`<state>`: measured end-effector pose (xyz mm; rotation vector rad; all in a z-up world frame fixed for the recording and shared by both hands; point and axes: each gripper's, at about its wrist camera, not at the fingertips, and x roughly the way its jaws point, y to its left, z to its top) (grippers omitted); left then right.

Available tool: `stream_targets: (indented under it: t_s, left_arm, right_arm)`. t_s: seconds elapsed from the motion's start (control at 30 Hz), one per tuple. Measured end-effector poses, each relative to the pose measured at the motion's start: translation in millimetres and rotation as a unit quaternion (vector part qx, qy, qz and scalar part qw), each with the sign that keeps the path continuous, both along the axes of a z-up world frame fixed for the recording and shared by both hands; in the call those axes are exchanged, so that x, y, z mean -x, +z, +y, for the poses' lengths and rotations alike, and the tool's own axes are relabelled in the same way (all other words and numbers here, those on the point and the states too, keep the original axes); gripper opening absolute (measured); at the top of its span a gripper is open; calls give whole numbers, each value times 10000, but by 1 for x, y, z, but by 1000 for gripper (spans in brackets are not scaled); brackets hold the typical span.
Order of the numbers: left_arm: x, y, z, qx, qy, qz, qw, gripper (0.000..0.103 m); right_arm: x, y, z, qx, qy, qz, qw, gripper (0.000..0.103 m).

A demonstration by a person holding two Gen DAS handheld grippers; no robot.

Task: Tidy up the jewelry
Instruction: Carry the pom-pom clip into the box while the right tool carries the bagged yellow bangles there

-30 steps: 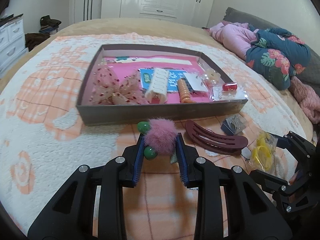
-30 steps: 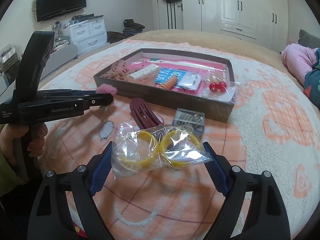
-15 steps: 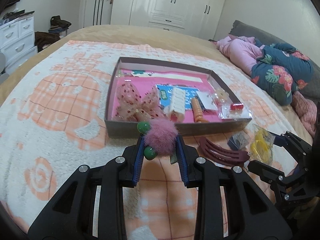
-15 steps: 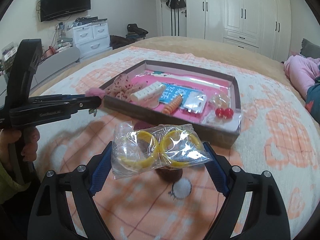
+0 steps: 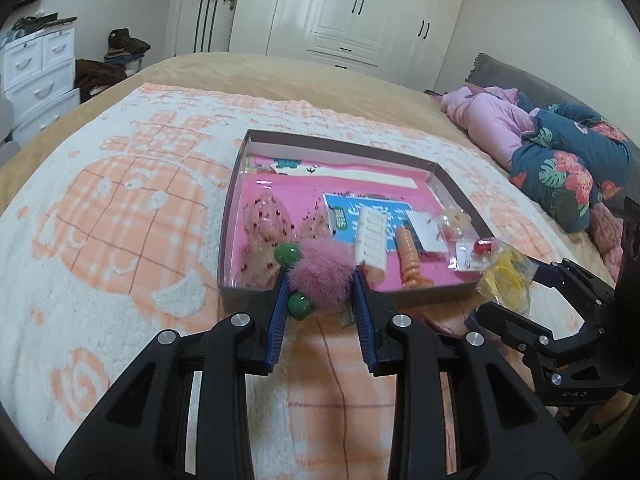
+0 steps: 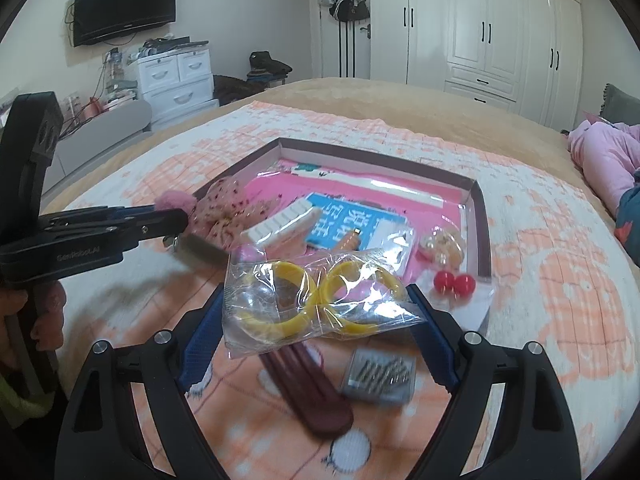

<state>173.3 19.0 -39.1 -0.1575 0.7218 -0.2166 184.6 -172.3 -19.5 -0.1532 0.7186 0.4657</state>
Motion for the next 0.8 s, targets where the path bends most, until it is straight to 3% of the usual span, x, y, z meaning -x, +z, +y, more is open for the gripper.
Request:
stream_targets:
  t_s: [0.27, 0.8]
  left_arm:
    - [-22, 7, -4, 0, -2, -61, 10000, 23]
    - [-64, -6, -21, -182, -115, 64, 9997, 23]
  right_arm:
    - [-27, -1, -1, 17, -124, 47, 9999, 83]
    - [-78, -12, -12, 77, -426, 126, 9990, 83]
